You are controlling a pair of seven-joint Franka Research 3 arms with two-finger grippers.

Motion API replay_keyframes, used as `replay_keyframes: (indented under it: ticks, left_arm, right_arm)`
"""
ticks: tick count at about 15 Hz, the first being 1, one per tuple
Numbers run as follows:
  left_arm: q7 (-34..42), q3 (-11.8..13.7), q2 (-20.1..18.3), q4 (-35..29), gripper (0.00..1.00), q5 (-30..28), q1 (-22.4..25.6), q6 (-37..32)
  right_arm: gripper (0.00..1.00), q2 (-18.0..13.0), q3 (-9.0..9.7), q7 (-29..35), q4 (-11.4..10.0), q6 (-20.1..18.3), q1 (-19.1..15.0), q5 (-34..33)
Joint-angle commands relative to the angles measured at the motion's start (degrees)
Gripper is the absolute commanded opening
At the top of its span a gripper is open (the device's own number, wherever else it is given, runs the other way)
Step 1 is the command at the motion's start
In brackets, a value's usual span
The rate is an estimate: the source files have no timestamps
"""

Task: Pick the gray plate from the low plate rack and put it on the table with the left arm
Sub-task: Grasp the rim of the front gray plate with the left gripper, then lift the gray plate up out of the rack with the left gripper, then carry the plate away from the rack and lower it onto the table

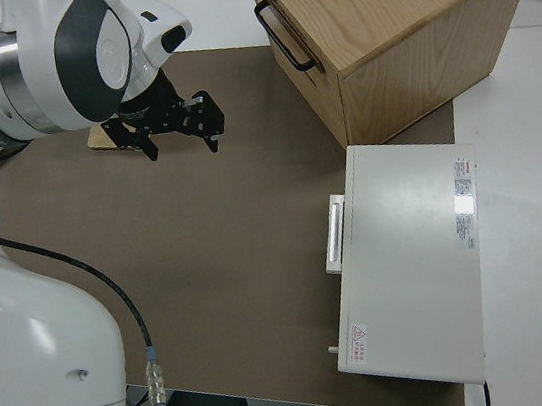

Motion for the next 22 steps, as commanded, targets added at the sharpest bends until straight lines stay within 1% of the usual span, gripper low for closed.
replay_keyframes:
  ticks: [1,6,8,9,12,15,16,19,22]
  left_arm:
    - [1.0,-0.4,0.1,6.2,0.12,1.6,-0.7,-7.3]
    - [2.5,-0.5,0.2,14.1,0.12,0.9,-2.1,-15.5]
    - [2.5,-0.5,0.1,14.7,0.12,0.6,-2.8,-16.4]
    - [2.5,-0.5,0.1,14.7,0.12,-0.7,-3.0,-16.4]
    - [3.1,-0.5,0.1,14.6,0.12,-7.0,-3.5,-16.3]
    - [2.1,-0.5,0.1,14.0,0.12,-10.1,-8.6,-16.3]
    - [1.9,-0.5,0.1,13.8,0.12,-12.0,-10.2,-16.1]
    - [1.6,-0.5,0.3,13.2,0.12,-18.6,-12.9,-14.9]
    - [1.7,-0.6,0.6,12.4,0.12,-22.8,-14.4,-13.7]
  right_arm:
    - [0.983,-0.1,1.21,0.7,0.4,-0.6,-1.3,-0.4]
    - [0.983,-0.1,1.21,0.7,0.4,-0.6,-1.3,-0.4]
    - [0.983,-0.1,1.13,0.7,0.3,-0.6,-1.3,-0.4]
    - [0.983,-0.1,1.21,0.7,0.4,-0.6,-1.3,-0.4]
    - [0.983,-0.1,1.13,0.7,0.3,-0.7,-1.3,-0.4]
    - [0.983,-0.1,1.21,0.7,0.4,-0.6,-1.3,-0.4]
    - [0.983,-0.1,1.21,0.7,0.4,-0.6,-1.3,-0.4]
    - [0.983,-0.1,1.21,0.7,0.4,-0.6,-1.3,-0.4]
    - [0.983,-0.1,1.13,0.7,0.4,-0.7,-1.3,-0.4]
